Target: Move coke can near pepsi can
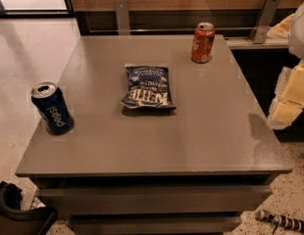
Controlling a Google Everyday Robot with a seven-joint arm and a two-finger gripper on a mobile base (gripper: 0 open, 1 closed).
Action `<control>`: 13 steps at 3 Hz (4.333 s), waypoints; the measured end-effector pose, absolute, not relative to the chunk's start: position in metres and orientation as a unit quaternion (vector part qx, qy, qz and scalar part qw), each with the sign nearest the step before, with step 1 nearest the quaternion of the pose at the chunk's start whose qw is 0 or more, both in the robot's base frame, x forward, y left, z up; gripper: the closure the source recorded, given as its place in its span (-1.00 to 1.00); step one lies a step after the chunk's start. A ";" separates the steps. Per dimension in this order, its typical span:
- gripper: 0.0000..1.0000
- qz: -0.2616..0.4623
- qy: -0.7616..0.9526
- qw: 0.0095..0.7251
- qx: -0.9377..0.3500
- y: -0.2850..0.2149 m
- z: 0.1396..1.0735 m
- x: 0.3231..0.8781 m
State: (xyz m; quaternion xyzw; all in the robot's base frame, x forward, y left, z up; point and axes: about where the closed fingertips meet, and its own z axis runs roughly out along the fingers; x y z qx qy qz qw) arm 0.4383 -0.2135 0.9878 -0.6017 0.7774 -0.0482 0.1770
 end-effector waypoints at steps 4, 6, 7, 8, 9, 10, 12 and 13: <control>-1.00 -0.030 0.749 0.381 -0.541 -0.254 0.981 0.561; -1.00 0.082 0.695 0.595 -0.395 -0.250 0.960 0.671; -1.00 0.104 0.689 0.627 -0.348 -0.254 0.968 0.698; -1.00 0.108 0.689 0.627 -0.348 -0.252 0.966 0.702; -1.00 0.139 0.686 0.624 -0.349 -0.241 0.950 0.732; -1.00 0.169 0.677 0.621 -0.358 -0.226 0.934 0.762; -1.00 0.210 0.656 0.632 -0.356 -0.213 0.913 0.798; -1.00 0.222 0.654 0.638 -0.341 -0.216 0.903 0.798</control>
Offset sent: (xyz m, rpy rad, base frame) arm 0.0641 -0.0358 0.0085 0.1091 -0.1961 -0.0104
